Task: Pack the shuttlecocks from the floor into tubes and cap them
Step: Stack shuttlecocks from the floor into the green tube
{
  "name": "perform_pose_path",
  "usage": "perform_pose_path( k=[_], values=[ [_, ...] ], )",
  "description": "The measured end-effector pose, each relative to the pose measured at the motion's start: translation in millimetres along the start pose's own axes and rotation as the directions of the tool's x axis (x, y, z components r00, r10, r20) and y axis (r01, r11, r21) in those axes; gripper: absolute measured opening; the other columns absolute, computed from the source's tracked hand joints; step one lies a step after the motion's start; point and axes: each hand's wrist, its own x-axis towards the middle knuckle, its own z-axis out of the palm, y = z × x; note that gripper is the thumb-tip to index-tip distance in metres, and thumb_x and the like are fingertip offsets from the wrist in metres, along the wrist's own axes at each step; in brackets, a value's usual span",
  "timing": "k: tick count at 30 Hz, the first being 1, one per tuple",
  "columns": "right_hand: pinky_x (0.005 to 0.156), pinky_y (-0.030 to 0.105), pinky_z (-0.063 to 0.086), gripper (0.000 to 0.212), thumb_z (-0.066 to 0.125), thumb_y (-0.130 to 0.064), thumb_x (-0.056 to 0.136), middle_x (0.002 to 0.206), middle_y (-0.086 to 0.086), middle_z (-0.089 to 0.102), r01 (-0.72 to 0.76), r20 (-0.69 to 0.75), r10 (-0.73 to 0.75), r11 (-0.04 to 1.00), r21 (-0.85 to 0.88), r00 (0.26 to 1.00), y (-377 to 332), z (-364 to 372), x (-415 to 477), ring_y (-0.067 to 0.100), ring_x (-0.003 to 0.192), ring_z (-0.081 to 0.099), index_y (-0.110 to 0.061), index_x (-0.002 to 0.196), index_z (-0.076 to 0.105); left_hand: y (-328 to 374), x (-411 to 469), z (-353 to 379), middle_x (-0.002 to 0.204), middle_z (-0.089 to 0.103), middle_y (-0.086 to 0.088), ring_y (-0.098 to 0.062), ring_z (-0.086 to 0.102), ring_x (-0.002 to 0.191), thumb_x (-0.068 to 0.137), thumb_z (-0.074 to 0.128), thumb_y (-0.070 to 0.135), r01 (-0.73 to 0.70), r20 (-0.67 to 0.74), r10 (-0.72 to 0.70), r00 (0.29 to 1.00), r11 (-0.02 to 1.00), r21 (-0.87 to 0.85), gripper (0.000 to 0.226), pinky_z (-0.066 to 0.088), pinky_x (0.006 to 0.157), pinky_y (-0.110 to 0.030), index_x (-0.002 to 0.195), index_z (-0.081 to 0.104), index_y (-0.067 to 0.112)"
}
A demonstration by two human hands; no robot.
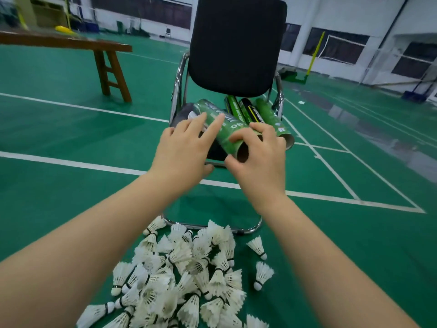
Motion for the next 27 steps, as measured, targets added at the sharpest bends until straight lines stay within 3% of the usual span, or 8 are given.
perform_pose_path(
  k=[4, 8, 12, 14, 19, 27],
  values=[
    [0.081, 0.023, 0.023, 0.026, 0.063, -0.027, 0.065, 0.110, 0.000, 0.050, -0.007, 0.006, 0.006, 0.987, 0.160, 1.000, -23.4, -38.1, -28.8, 0.020, 0.115, 0.045, -0.028, 0.091, 0.062, 3.8, -19.2, -9.4, 0.153, 0.021, -0.006, -0.028, 0.027, 0.136, 0.062, 0.076, 0.055, -0.186, 0.032, 0.188, 0.982, 0.981, -0.051, 0.116, 0.025, 0.107, -0.045, 0.146, -0.002, 0.035],
    [0.089, 0.006, 0.024, 0.029, 0.063, -0.026, 0.063, 0.106, -0.008, 0.047, -0.099, 0.092, 0.071, 0.931, 0.351, 0.993, -39.5, -62.6, -51.4, 0.015, 0.112, 0.044, -0.036, 0.090, 0.057, 7.9, -39.2, -16.5, 0.150, 0.030, -0.007, -0.027, 0.034, 0.134, 0.059, 0.077, 0.057, -0.294, -0.074, 0.288, 0.955, 0.952, -0.080, 0.111, 0.025, 0.107, -0.049, 0.145, 0.014, 0.026],
    [0.092, 0.017, 0.035, 0.030, 0.064, -0.024, 0.062, 0.106, -0.009, 0.050, -0.120, 0.133, 0.064, 0.871, 0.477, 0.989, -52.5, -75.2, -75.1, 0.011, 0.108, 0.048, -0.041, 0.084, 0.054, 14.2, -52.7, -28.0, 0.141, 0.043, -0.008, -0.027, 0.041, 0.129, 0.071, 0.054, 0.054, -0.390, -0.167, 0.369, 0.914, 0.914, -0.114, 0.081, 0.029, 0.107, -0.049, 0.139, 0.026, 0.021],
    [0.089, 0.013, 0.035, 0.032, 0.064, -0.023, 0.061, 0.104, -0.008, 0.051, -0.131, 0.134, 0.073, 0.853, 0.506, 0.988, -54.5, -79.4, -83.8, 0.008, 0.105, 0.048, -0.044, 0.081, 0.051, 18.8, -59.5, -31.4, 0.132, 0.051, -0.006, -0.025, 0.046, 0.122, 0.070, 0.049, 0.051, -0.419, -0.164, 0.400, 0.902, 0.901, -0.110, 0.076, 0.030, 0.104, -0.046, 0.137, 0.030, 0.021],
    [0.083, 0.006, 0.033, 0.030, 0.062, -0.024, 0.061, 0.102, -0.012, 0.050, -0.188, 0.175, 0.112, 0.840, 0.509, 0.978, -56.5, -84.1, -101.8, 0.006, 0.102, 0.048, -0.046, 0.079, 0.050, 26.4, -75.3, -34.6, 0.122, 0.057, -0.005, -0.025, 0.054, 0.111, 0.071, 0.049, 0.054, -0.452, -0.112, 0.441, 0.891, 0.883, -0.122, 0.073, 0.040, 0.095, -0.040, 0.133, 0.032, 0.020],
    [0.089, 0.022, 0.039, 0.031, 0.061, -0.025, 0.061, 0.101, -0.013, 0.049, -0.187, 0.200, 0.095, 0.836, 0.517, 0.975, -60.2, -85.0, -112.6, 0.010, 0.102, 0.048, -0.046, 0.080, 0.048, 28.1, -91.4, -34.9, 0.125, 0.055, -0.004, -0.024, 0.052, 0.113, 0.071, 0.050, 0.055, -0.408, -0.061, 0.403, 0.913, 0.901, -0.150, 0.074, 0.041, 0.093, -0.038, 0.134, 0.032, 0.021]
  ],
)
